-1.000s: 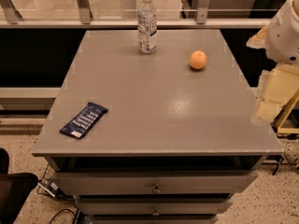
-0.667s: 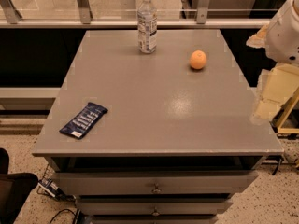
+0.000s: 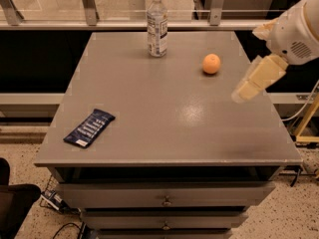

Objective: Move blue plastic bottle near rxbar blueberry

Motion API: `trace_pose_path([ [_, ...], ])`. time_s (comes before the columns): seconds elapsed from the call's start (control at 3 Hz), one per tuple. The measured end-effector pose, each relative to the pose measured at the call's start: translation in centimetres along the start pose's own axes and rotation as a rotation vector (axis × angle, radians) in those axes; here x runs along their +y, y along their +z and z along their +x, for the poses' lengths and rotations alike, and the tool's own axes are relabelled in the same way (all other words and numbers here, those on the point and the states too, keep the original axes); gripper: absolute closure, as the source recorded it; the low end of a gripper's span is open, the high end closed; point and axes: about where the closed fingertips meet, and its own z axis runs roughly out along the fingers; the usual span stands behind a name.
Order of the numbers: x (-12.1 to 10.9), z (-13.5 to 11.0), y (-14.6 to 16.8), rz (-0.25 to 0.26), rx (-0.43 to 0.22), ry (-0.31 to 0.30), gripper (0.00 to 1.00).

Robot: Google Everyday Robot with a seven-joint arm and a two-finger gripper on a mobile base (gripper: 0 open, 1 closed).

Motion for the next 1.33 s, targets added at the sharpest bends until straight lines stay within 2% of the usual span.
trace_pose_path([
  [0.67, -8.1, -7.6, 4.5, 0.128, -0.420, 0.093, 0.00],
  [1.0, -11.3, -11.4, 6.0, 0.204, -0.601, 0.137, 0.00],
  [1.33, -11.2, -11.4, 6.0, 0.200, -0.598, 0.135, 0.00],
])
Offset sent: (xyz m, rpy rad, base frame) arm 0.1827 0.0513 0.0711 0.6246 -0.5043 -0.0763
